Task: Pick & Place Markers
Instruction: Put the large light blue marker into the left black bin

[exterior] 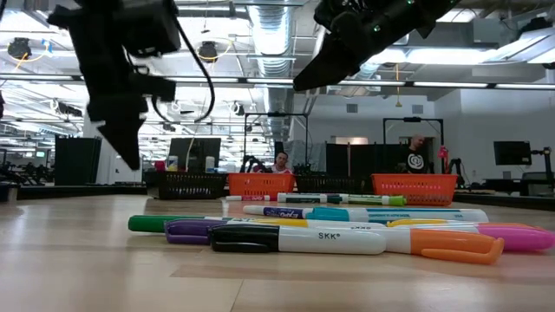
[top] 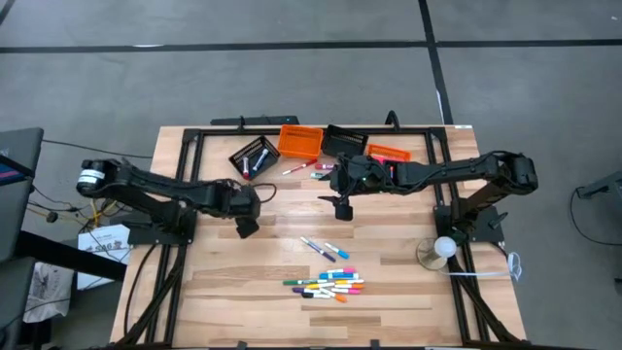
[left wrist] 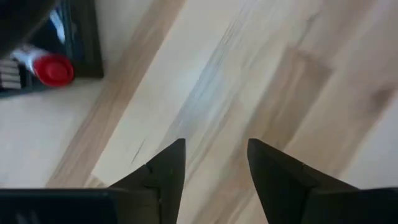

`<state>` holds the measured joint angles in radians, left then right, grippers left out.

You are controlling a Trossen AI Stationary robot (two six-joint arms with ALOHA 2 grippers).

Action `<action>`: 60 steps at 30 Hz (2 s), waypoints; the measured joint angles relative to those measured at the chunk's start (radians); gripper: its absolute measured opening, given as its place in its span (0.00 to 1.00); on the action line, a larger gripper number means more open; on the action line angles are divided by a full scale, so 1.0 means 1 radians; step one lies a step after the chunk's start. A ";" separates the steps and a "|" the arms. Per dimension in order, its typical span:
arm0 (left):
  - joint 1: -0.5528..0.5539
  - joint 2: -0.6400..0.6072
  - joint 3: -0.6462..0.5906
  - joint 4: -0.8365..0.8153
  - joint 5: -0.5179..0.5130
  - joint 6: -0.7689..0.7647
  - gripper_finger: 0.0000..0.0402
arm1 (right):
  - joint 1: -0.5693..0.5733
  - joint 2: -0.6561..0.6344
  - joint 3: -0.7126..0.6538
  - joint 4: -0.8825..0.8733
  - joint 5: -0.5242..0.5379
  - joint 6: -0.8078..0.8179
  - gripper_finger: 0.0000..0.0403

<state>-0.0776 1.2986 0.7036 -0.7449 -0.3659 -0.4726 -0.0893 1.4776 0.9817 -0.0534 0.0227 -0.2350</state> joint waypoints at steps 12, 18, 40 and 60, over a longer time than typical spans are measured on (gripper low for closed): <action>0.184 0.133 0.000 -0.008 -0.008 0.091 0.42 | 0.004 0.000 0.000 -0.023 0.000 0.000 0.59; 0.246 0.100 0.000 -0.003 -0.008 0.173 0.42 | 0.004 0.000 0.000 -0.022 0.000 -0.001 0.59; 0.361 0.001 0.004 0.140 -0.119 0.362 0.42 | 0.004 0.000 0.000 -0.021 0.000 -0.001 0.59; 0.141 -0.002 -0.002 0.466 -0.300 0.430 0.42 | 0.013 -0.002 -0.032 -0.043 0.001 0.057 0.59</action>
<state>0.0632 1.2968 0.7018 -0.2786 -0.6660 -0.0429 -0.0760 1.4761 0.9501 -0.0962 0.0241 -0.1783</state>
